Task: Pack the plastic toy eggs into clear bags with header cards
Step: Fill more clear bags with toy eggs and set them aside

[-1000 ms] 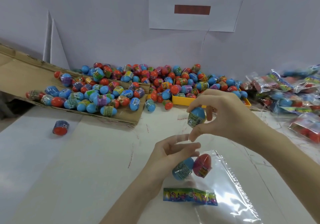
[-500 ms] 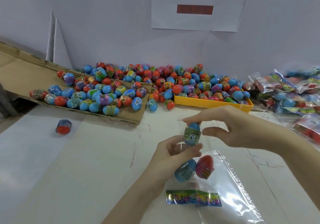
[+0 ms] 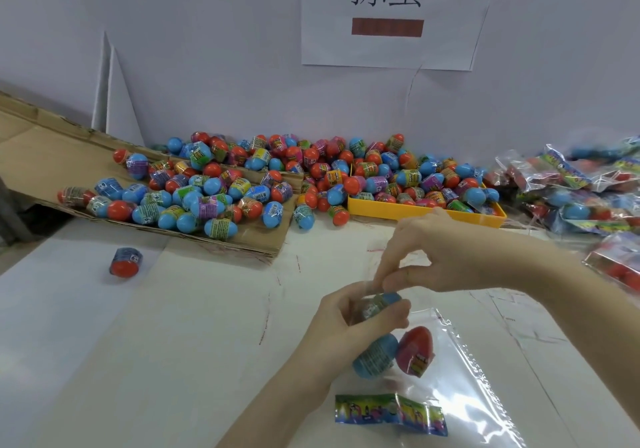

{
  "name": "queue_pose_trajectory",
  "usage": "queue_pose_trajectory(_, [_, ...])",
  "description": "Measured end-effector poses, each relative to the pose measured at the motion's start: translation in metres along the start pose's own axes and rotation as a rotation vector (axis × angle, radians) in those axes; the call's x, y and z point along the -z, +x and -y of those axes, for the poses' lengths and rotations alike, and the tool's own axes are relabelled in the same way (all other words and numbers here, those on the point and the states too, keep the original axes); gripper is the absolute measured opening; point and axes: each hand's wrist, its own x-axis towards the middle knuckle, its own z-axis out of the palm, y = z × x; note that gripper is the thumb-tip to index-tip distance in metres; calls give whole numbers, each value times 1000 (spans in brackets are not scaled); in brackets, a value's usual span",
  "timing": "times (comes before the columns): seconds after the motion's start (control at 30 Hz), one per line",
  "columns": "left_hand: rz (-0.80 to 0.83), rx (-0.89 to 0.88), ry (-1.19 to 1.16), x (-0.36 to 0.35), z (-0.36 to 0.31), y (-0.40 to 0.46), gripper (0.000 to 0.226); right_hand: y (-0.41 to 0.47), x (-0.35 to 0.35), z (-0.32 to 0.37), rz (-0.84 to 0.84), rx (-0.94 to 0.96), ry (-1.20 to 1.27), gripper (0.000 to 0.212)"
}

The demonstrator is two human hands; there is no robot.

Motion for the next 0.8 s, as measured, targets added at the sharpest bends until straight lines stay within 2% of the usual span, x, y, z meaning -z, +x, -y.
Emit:
queue_pose_trajectory(0.07, [-14, 6, -13, 0, 1, 1, 52, 1, -1, 0, -67, 96, 201, 22])
queue_pose_trajectory(0.13, [-18, 0, -57, 2, 2, 2, 56, 2, 1, -10, -250, 140, 474, 21])
queue_pose_trajectory(0.2, [-16, 5, -80, 3, 2, 2, 55, 9, 3, -36, -657, 33, 683, 16])
queue_pose_trajectory(0.23, [-15, 7, -81, 3, 2, 3, 56, 14, 5, -55, -877, -97, 660, 14])
queue_pose_trajectory(0.27, [-15, 8, -80, 3, 2, 3, 57, 19, 6, -74, -1028, -289, 537, 12])
queue_pose_trajectory(0.3, [-17, 9, -78, 3, 2, 4, 59, 24, 6, -94, -1067, -509, 382, 17])
queue_pose_trajectory(0.33, [-19, 11, -81, 3, 2, 4, 60, 27, 4, -115, -994, -709, 234, 27])
queue_pose_trajectory(0.37, [-20, 15, -85, 3, 2, 5, 60, 28, -1, -133, -852, -861, 125, 37])
queue_pose_trajectory(0.43, [-22, 25, -87, 3, 2, 6, 56, 28, -13, -156, -625, -981, 6, 44])
queue_pose_trajectory(0.47, [-24, 32, -85, 3, 2, 6, 53, 28, -19, -162, -611, -979, -34, 41])
queue_pose_trajectory(0.57, [-32, 45, -81, 3, 3, 7, 47, 27, -27, -166, -805, -917, -86, 29])
queue_pose_trajectory(0.67, [-24, 43, -85, 3, 2, 5, 40, 25, -26, -169, -862, -889, -42, 37])
queue_pose_trajectory(0.73, [-24, 44, -86, 3, 2, 5, 50, 23, -25, -171, -893, -824, 85, 49])
queue_pose_trajectory(0.8, [-27, 45, -87, 2, 1, 5, 57, 19, -19, -166, -967, -700, 356, 54])
